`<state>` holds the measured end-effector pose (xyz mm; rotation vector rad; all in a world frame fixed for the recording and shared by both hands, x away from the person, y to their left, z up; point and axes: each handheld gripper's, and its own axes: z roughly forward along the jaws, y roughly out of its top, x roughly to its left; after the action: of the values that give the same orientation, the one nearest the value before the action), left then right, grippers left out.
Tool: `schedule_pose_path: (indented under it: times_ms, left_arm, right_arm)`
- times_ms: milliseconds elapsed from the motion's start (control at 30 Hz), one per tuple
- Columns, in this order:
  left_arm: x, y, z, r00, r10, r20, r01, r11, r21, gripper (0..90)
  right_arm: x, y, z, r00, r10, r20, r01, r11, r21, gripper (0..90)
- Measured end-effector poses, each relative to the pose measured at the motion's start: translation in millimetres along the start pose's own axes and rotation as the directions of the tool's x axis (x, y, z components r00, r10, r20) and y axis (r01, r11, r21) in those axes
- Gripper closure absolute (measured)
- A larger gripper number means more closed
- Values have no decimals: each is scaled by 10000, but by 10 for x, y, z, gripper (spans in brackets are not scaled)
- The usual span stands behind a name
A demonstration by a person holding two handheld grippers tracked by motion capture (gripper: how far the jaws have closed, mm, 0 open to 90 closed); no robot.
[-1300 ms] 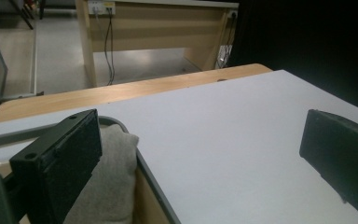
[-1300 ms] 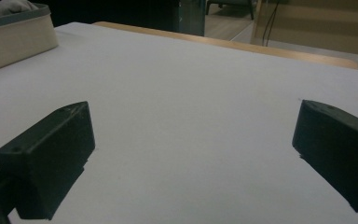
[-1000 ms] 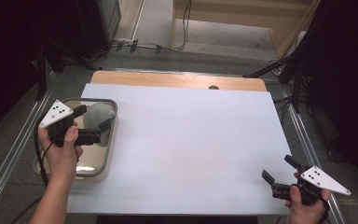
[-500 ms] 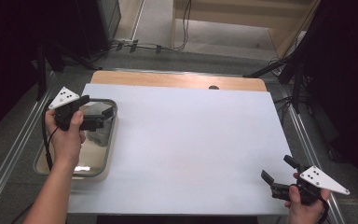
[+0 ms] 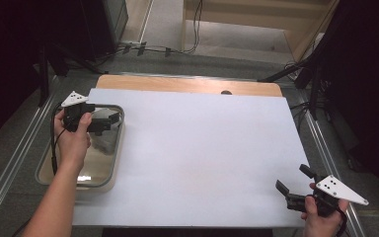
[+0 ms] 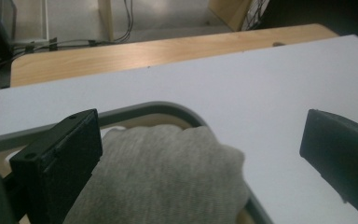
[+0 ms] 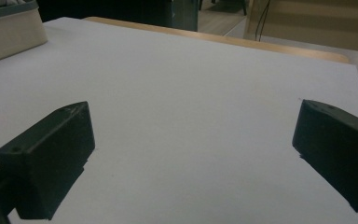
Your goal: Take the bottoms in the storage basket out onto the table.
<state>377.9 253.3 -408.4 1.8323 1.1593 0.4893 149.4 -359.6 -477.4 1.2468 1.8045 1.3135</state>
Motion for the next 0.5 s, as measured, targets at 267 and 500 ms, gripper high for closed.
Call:
schedule_pose_path:
  times_ms: [267,500]
  left_arm:
    - [189,-180,109,9978,-616,-227,627,9967,510,0]
    - [221,-218,122,9958,-913,-98,917,9940,593,0]
  right_arm:
    - [-10,-9,5,10000,36,42,-36,10000,25,0]
    - [-18,-16,15,9999,74,77,-74,9999,104,0]
